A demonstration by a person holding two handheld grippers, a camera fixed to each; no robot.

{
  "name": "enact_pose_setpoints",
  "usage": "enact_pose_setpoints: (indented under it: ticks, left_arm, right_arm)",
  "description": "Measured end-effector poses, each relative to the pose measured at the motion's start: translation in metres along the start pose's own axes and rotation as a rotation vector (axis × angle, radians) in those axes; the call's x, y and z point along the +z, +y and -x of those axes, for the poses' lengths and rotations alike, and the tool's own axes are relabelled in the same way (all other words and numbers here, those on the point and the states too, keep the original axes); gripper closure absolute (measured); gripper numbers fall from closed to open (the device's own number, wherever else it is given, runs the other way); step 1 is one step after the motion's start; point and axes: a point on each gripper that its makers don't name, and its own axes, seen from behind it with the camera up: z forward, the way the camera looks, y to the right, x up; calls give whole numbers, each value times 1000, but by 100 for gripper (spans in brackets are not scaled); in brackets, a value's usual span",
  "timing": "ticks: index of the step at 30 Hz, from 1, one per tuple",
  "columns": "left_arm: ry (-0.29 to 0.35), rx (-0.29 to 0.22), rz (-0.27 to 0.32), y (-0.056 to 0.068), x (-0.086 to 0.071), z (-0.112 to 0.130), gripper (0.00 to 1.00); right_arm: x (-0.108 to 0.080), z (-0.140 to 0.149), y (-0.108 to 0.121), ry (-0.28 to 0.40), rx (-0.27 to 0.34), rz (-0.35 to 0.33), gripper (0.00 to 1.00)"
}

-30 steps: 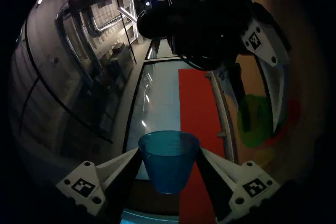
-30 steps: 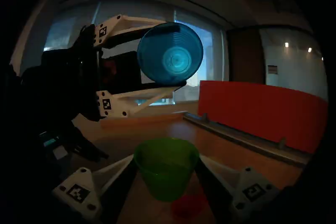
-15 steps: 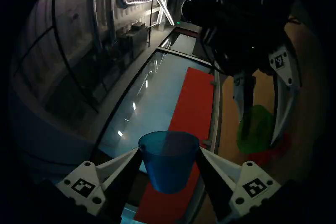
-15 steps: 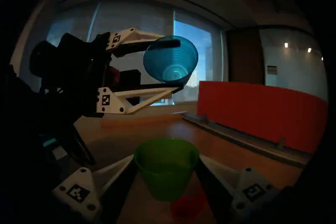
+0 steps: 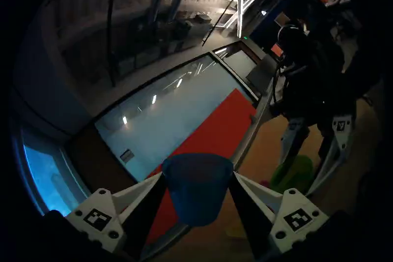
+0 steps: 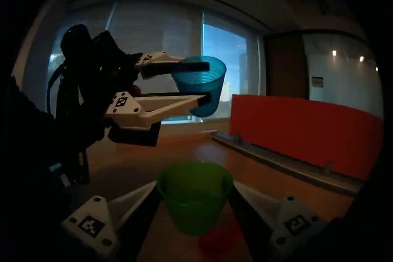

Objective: Pour water

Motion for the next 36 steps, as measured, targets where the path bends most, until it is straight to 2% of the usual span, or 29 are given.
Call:
enact_pose_setpoints:
  ticks: [8, 18, 21, 24, 30, 36]
  left_arm:
    - [7, -195, 22, -2, 1, 0, 15]
    - [17, -509, 61, -10, 1, 1, 15]
    - [22, -572, 73, -11, 1, 2, 15]
    - [16, -598, 86, -8, 1, 6, 15]
    - [-6, -584, 90, -5, 1, 15, 15]
    - [-27, -595, 97, -2, -2, 25, 15]
  right_arm:
    - [-2, -2, 2, 5, -1, 7, 11]
    - [-7, -14, 7, 29, 4, 23, 10]
    - [-8, -16, 8, 32, 3, 25, 10]
    - [-8, -17, 7, 30, 0, 26, 10]
    - [-8, -15, 7, 26, -2, 26, 10]
    - [-11, -15, 12, 18, 3, 38, 10]
